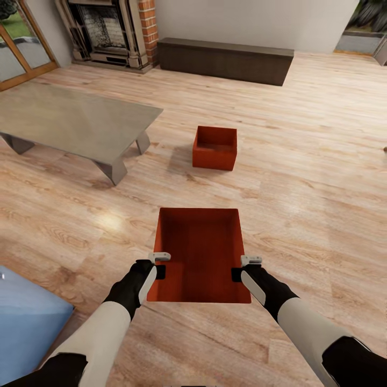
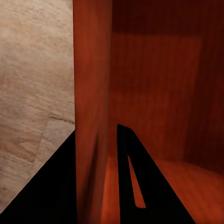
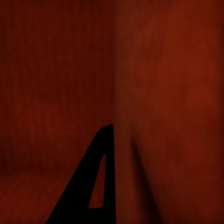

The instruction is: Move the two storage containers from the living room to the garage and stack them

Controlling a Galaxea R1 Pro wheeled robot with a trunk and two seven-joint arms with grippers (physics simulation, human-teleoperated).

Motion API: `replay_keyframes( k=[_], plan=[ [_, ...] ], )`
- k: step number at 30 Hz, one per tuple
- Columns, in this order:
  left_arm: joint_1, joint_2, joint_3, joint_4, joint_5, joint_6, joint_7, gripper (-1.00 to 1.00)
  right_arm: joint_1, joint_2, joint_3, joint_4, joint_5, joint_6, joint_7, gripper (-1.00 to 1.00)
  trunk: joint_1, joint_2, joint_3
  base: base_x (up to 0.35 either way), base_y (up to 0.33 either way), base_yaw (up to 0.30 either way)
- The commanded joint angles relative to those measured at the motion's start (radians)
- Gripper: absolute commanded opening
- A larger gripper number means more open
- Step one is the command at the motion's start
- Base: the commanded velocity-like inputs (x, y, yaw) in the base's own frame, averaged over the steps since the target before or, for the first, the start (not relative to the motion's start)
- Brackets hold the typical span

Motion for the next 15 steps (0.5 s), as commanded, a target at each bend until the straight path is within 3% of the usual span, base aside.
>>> replay_keyframes(
  k=[1,15],
  plan=[
    [0.000,0.019,-0.011,0.028,-0.022,0.059,0.008,-1.00,-0.002,-0.010,0.012,-0.004,0.001,0.002,-0.011,-1.00,-0.004,0.007,0.003,0.000,0.000,0.000],
    [0.000,0.019,-0.011,0.028,-0.022,0.061,0.008,-1.00,-0.002,-0.010,0.012,-0.004,0.001,0.011,-0.011,-1.00,-0.058,0.105,0.047,0.000,0.000,0.000]
  ],
)
